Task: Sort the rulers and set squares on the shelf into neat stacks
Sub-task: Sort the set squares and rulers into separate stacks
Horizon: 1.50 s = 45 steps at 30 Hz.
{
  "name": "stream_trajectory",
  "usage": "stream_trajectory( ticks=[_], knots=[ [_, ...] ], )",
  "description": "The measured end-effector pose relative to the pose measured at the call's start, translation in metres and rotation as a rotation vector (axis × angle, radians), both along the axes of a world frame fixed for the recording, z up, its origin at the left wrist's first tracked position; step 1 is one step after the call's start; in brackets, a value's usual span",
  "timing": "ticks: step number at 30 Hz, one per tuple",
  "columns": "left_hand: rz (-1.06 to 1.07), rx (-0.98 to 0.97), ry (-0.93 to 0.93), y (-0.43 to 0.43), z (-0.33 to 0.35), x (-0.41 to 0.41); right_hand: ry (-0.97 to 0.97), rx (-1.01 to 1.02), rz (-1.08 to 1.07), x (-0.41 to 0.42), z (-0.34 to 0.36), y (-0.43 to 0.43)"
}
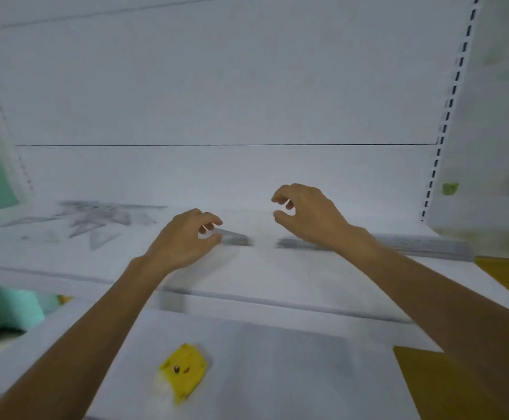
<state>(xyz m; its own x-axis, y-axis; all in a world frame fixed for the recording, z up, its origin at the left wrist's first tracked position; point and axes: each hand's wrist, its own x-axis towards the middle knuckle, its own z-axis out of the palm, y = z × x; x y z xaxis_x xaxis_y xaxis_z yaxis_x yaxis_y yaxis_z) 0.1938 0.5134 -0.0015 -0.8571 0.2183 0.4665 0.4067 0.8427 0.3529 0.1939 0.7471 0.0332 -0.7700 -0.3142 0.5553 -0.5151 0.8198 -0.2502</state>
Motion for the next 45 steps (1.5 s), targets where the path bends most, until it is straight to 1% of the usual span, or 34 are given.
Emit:
stream_trajectory(
  ticks=[4, 8, 11, 14, 20, 25, 29, 34, 36, 38, 40, 43, 45],
  knots=[
    [0.133, 0.038, 0.001, -0.102, -0.002, 0.030, -0.045, -0.056, 0.149, -0.008, 0.004, -0.115],
    [0.213, 0.073, -0.003, -0.185, -0.007, 0.057, -0.132, -0.060, 0.247, -0.011, -0.017, -0.211],
    [0.253, 0.084, 0.005, -0.234, -0.011, 0.072, -0.175, -0.074, 0.273, -0.014, -0.032, -0.261],
    [0.277, 0.088, 0.012, -0.273, -0.017, 0.079, -0.201, -0.102, 0.273, -0.019, -0.043, -0.294],
    [0.282, 0.106, -0.008, -0.319, -0.034, 0.062, -0.238, -0.101, 0.255, -0.038, -0.054, -0.323],
    [0.275, 0.137, -0.007, -0.330, -0.046, 0.027, -0.250, -0.044, 0.231, -0.071, -0.052, -0.332],
    [0.284, 0.172, 0.000, -0.339, -0.037, -0.004, -0.293, -0.123, 0.185, -0.109, -0.038, -0.335],
    [0.306, 0.145, 0.003, -0.360, -0.035, -0.040, -0.359, -0.018, 0.136, -0.146, -0.038, -0.346],
    [0.315, 0.096, -0.034, -0.368, -0.039, -0.053, -0.399, 0.036, 0.129, -0.147, -0.047, -0.354],
    [0.345, 0.005, -0.086, -0.377, -0.043, -0.066, -0.420, 0.105, 0.110, -0.145, -0.051, -0.362],
    [0.333, -0.091, -0.179, -0.386, -0.045, -0.075, -0.416, 0.163, 0.089, -0.142, -0.051, -0.367],
    [0.200, -0.126, -0.325, -0.393, -0.047, -0.080, -0.421, 0.224, 0.079, -0.130, -0.049, -0.374],
    [0.125, -0.150, -0.381, -0.397, -0.048, -0.077, -0.429, 0.246, 0.061, -0.119, -0.049, -0.382]
  ],
)
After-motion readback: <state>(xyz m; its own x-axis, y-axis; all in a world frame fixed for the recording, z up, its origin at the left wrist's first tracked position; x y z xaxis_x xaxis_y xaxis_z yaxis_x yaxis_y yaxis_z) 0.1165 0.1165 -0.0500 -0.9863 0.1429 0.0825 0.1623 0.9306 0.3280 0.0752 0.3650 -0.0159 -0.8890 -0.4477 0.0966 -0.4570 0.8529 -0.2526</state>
